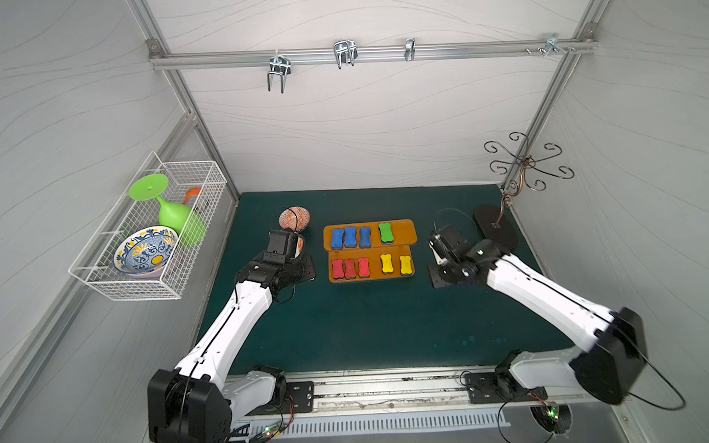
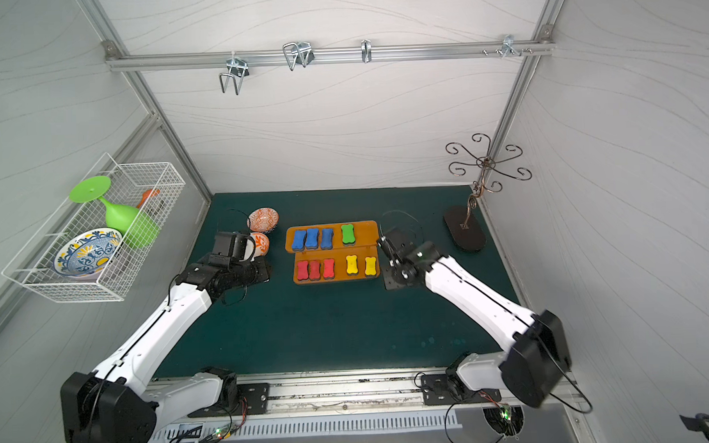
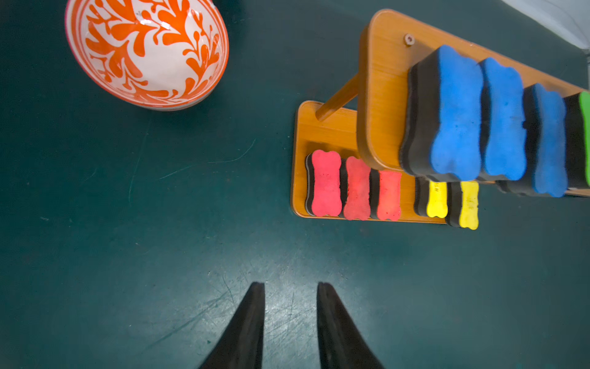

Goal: Remove the whiteboard erasers from the shelf
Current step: Pick up the whiteboard eraser from the shelf, then place the whiteboard eraser at the center of the board.

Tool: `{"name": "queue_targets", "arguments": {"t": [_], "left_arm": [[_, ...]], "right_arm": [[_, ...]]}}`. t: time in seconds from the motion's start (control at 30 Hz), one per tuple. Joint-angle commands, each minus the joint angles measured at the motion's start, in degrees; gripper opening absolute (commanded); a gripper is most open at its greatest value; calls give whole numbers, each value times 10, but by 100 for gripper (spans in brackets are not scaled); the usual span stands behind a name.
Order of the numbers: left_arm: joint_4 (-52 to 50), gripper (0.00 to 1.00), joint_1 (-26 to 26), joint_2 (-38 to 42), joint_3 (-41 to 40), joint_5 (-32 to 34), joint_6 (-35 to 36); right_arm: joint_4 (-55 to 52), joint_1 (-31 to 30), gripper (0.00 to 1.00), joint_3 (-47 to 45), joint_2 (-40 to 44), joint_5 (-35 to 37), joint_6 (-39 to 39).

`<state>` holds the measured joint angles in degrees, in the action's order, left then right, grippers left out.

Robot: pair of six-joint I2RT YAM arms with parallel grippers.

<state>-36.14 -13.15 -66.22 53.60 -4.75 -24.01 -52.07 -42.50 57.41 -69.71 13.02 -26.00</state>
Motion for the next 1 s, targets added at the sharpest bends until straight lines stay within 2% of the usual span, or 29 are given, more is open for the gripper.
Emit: {"name": "queue_targets", "arguments": {"t": [0.0,0.03,0.13,0.27,0.4,0.57,0.97], "left_arm": [[1,32,-2,6,26,-18,8],[2,32,-2,8,27,-21,8],[0,31,-2,9,32,-26,11],[-1,32,-2,13,32,-33,13],[2,32,-3,9,32,-43,14],[10,32,-2,-2,35,-59,11],[12,32,-2,-10,36,-69,12]], "right_arm": [[-51,-62,32,-91,58,22,-131],[-46,-97,30,-99,66,33,-147],[-40,-143,30,-109,35,27,-191],[-30,-176,31,-130,14,25,-224],[-18,-188,31,-159,27,18,-244],[-11,-202,32,-173,0,19,-249],[40,-223,37,-213,-7,6,-258]]}}
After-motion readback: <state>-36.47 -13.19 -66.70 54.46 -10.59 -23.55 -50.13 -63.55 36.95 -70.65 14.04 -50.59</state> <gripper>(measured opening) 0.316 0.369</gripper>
